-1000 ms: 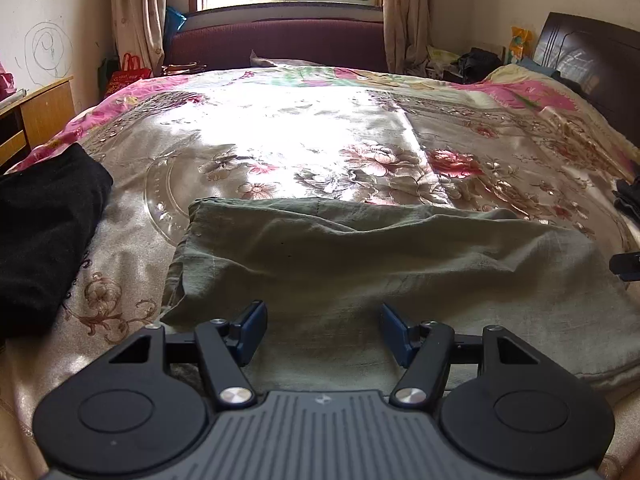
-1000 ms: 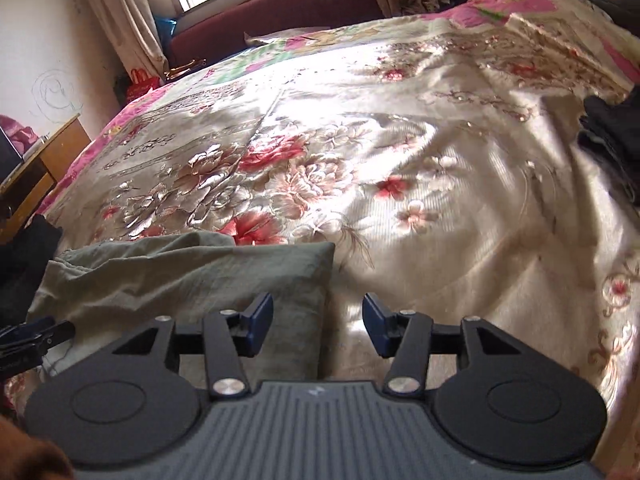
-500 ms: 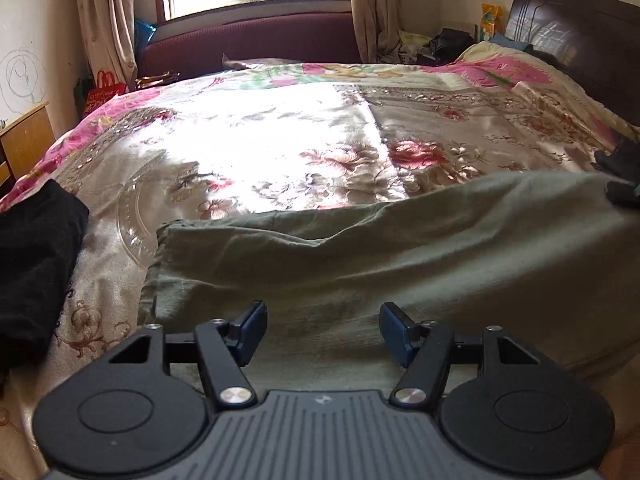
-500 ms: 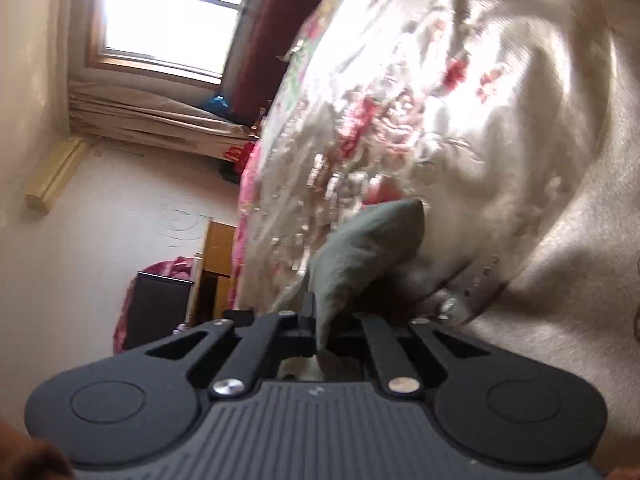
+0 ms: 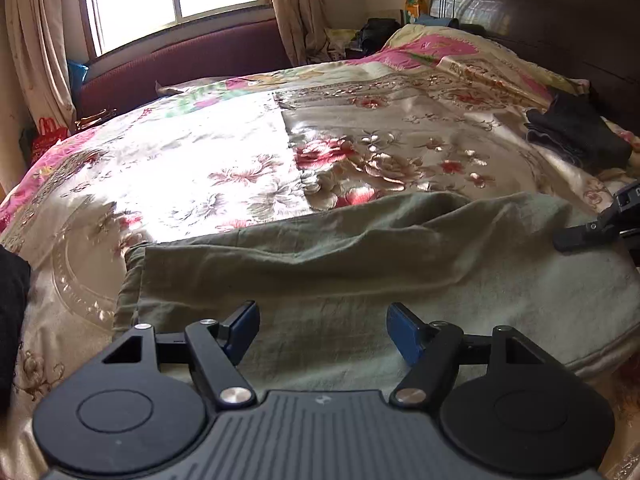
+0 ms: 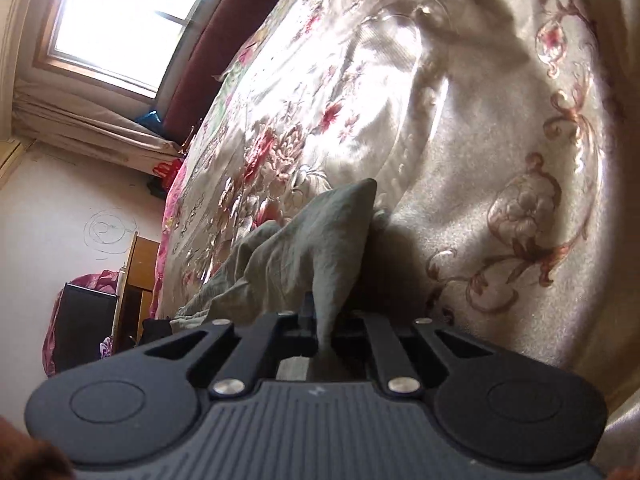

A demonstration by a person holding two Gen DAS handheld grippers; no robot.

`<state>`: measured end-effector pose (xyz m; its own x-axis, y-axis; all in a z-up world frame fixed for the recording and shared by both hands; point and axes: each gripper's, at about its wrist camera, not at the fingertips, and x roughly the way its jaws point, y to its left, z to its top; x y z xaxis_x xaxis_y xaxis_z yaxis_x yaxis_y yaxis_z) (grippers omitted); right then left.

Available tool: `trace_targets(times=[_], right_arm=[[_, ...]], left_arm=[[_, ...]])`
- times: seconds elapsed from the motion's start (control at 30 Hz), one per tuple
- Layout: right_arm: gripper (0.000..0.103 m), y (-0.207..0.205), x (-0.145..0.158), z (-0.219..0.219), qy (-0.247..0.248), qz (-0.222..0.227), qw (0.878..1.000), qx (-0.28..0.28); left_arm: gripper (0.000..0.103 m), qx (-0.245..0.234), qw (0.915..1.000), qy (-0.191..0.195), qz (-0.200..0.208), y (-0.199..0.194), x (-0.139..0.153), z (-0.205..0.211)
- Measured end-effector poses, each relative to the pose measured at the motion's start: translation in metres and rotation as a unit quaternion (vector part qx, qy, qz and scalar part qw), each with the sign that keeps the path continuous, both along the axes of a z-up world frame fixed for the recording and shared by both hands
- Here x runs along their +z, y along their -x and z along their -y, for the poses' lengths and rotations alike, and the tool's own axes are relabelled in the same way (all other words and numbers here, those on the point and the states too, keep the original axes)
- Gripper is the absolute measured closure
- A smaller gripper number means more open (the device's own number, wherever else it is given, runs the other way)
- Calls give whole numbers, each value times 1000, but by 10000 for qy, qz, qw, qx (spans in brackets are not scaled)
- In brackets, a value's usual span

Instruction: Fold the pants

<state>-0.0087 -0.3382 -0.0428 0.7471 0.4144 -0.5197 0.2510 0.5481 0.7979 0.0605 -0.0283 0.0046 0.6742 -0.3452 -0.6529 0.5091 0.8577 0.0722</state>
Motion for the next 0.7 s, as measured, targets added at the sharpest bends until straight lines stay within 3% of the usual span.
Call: trace_targets(times=[0.03, 0.07, 0.13, 0.17, 0.27, 0.33, 0.37, 0.4, 0.47, 0.6, 0.7], right_arm=[[81, -1, 2, -4, 150, 26, 9999, 51], [78, -4, -1, -5, 196, -32, 9998, 98], [98, -9, -10, -8, 265, -278, 9991, 186], [98, -6, -9, -7, 205, -176, 9994, 197], [98, 11, 25, -7, -138, 557, 9983, 39], [99, 20, 57, -12, 338, 1232, 9918, -10], [99, 14, 55, -11, 504, 1088, 9928, -27], [98, 2, 42, -6, 491, 664, 9966, -25], [98, -9, 9, 6, 117, -197, 9995, -195], [98, 4, 12, 4, -30, -109, 9994, -314], [98, -1, 38, -10, 35, 12, 9998, -177]], left_arm=[[19, -25, 9999, 78, -73, -5, 2, 2], [19, -37, 9998, 85, -166, -10, 0, 6], [19, -67, 9998, -49, -195, -15, -5, 14], [19, -85, 9997, -91, -187, -16, -6, 16], [18, -277, 9996, 59, -88, -9, -4, 20], [15, -251, 9996, 31, -161, -12, -11, 23], [15, -211, 9992, -91, -329, -18, -19, 27], [15, -185, 9988, -157, -432, -21, -25, 29], [15, -206, 9991, -88, -370, -17, -24, 26], [15, -261, 9987, 129, -408, -11, -22, 15], [15, -80, 9988, 293, -396, -13, -21, 4]])
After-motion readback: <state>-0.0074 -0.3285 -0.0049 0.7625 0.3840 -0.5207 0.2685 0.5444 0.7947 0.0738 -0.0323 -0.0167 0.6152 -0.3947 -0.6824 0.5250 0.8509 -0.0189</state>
